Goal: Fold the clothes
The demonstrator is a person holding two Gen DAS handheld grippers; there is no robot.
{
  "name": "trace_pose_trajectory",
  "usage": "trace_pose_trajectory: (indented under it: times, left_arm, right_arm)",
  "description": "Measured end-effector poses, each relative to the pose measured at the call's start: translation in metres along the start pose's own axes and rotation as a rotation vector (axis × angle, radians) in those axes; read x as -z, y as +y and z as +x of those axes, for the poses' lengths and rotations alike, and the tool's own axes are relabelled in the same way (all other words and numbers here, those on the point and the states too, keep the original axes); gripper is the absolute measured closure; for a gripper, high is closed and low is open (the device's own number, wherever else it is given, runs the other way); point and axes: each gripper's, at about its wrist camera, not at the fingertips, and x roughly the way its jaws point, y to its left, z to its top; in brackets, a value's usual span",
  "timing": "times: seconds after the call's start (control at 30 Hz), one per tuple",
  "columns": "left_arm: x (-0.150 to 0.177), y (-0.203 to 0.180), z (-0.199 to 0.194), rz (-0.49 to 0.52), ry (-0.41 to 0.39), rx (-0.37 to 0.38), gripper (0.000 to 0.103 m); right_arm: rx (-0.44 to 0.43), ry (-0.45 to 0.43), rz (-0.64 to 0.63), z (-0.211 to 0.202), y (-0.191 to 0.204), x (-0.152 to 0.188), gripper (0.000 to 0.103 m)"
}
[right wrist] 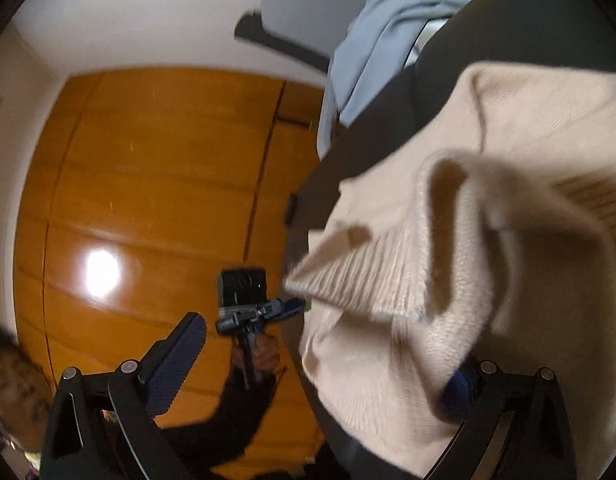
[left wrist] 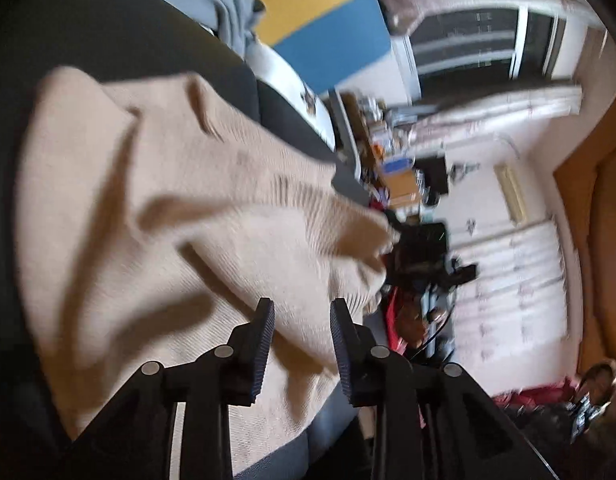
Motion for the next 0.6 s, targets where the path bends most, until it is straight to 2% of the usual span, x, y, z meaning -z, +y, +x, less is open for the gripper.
trace_pose_trajectory:
  times: [0.07,0.13,0.2,0.23,0.3,0.33,0.4,0.43,0.5,0.6]
  left_arm:
    - [-0.01,0.0,0.021,-0.022,0.05,-0.007,0.074]
    - [-0.02,0.013,0.029,-0.059,0.031,-0.033,0.076]
    - [-0.032,0.017,0.012,-0.091,-0.14,-0.009,0.075]
    - [-0.037,0.017,-0.002,-0.095,-0.253,-0.021,0.075]
    - [-0.038,0.028,-0.044,-0.166,-0.517,-0.014,0.072]
    - [-0.038,0.034,-0.055,-0.201,-0.587,-0.01,0.07]
    - [-0.032,0.041,-0.078,-0.234,-0.659,-0.099,0.07]
    - [-0.03,0.04,-0.084,-0.216,-0.655,-0.144,0.07]
    - [-0.019,0.034,-0.086,-0.145,-0.596,-0.226,0.07]
    - [0.003,0.02,-0.078,-0.028,-0.487,-0.305,0.069]
  right_arm:
    - [-0.003,0.047,-0.025,0.011,0.007,0.001,0.0]
    - [-0.013,0.066,-0.037,0.018,0.012,-0.005,0.0]
    - [-0.043,0.034,-0.033,0.02,0.015,-0.016,0.0]
    - [-0.056,-0.025,-0.024,0.015,0.014,-0.021,0.0]
    - [-0.124,-0.189,0.02,-0.003,0.008,-0.031,0.0]
    - [-0.148,-0.286,0.042,-0.014,0.004,-0.034,0.0]
    - [-0.157,-0.414,0.062,-0.032,-0.004,-0.035,0.0]
    - [-0.14,-0.426,0.07,-0.035,-0.007,-0.034,0.0]
    - [-0.099,-0.443,0.081,-0.04,-0.012,-0.032,0.0]
    - [0.07,-0.4,0.033,-0.046,-0.012,-0.015,0.0]
